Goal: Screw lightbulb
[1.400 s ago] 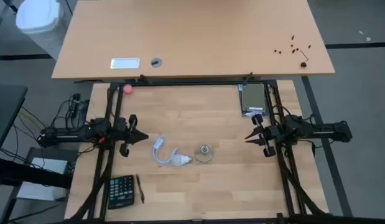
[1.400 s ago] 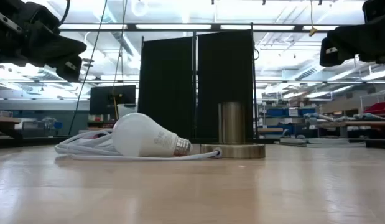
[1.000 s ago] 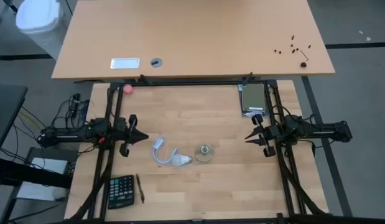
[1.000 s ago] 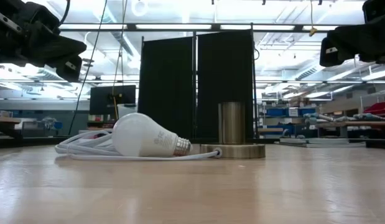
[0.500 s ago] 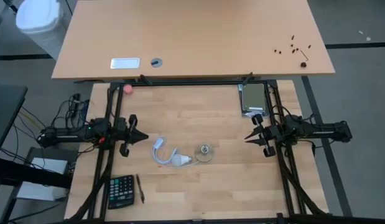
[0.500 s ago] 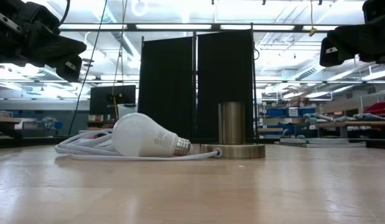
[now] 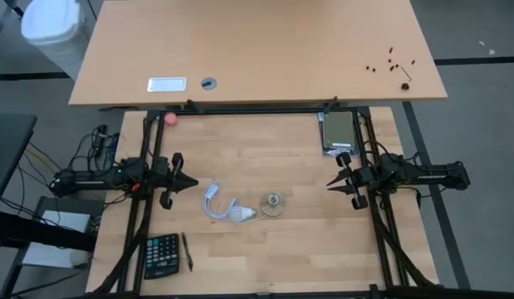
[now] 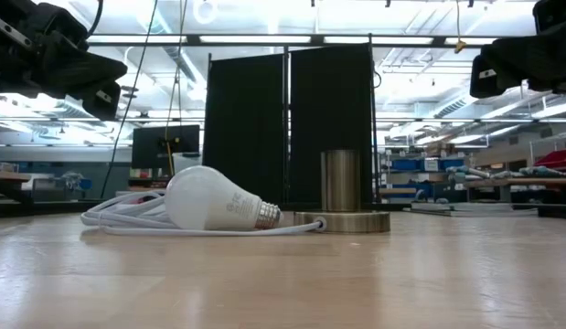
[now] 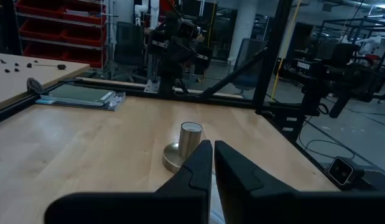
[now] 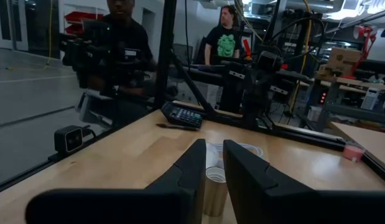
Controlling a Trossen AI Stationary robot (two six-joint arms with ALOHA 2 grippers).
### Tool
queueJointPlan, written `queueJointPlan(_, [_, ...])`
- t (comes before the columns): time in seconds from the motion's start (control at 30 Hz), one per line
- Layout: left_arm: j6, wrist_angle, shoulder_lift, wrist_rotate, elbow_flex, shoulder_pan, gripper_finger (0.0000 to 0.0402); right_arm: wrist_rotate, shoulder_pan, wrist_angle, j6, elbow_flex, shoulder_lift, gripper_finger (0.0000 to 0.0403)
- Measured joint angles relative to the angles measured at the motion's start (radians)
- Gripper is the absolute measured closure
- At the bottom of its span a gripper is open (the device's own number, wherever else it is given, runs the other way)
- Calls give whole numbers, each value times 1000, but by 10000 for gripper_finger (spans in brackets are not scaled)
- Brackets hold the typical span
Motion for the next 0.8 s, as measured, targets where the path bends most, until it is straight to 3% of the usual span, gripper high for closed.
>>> queueJointPlan(0.8, [0, 0, 0, 0, 0, 0, 376, 0, 0, 0, 0, 0, 0, 335])
